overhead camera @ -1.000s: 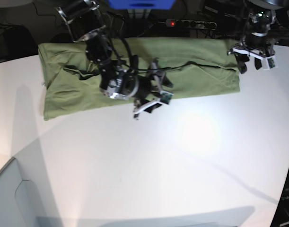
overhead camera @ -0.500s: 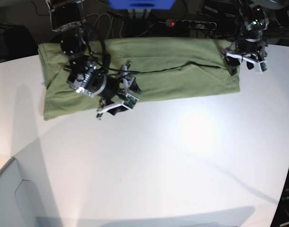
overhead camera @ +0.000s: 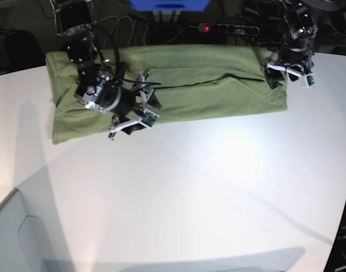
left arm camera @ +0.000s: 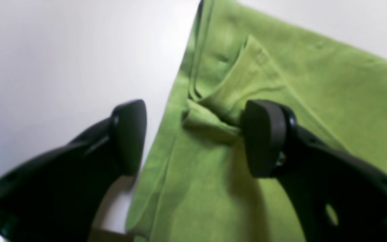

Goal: Fold the T-shirt properly
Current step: 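Grasp the strip's ends again with both grippers, then fold the strip's end held by the left gripper over toward the right gripper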

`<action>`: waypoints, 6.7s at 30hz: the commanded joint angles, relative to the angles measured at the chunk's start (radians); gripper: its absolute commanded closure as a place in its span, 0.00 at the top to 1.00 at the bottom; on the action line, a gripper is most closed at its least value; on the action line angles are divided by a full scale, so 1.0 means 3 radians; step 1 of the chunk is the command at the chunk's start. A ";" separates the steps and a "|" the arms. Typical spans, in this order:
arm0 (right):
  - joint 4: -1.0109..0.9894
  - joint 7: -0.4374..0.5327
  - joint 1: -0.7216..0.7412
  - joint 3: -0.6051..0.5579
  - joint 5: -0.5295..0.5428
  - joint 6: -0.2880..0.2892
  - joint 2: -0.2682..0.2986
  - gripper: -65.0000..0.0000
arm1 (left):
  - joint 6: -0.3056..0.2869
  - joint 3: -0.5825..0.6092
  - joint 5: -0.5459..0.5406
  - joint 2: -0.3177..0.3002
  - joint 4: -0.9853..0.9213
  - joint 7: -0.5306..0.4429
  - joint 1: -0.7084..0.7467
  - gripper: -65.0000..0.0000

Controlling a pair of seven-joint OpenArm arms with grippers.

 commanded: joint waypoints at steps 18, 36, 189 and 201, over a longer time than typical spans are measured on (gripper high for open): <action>0.0243 0.0069 0.0045 0.0544 0.0037 0.0049 -0.0011 0.49 | 0.0002 -0.0008 -0.0026 -0.0031 0.0054 -0.0066 0.0014 0.49; 0.0795 0.0069 -0.0360 0.1373 0.0037 0.0049 0.0070 0.49 | -0.0004 0.0064 -0.0031 -0.0036 -0.0166 -0.0066 -0.0108 0.20; 0.1092 0.0069 -0.0815 0.2437 0.0037 0.0049 0.0045 0.49 | 0.0334 0.3102 0.1258 0.0255 0.0862 -0.0060 -0.0374 0.36; 0.1092 0.0084 -0.0810 0.2437 0.0037 0.0049 0.0045 0.49 | 0.0339 0.3122 0.0486 -0.0082 0.0499 -0.0060 -0.0241 0.36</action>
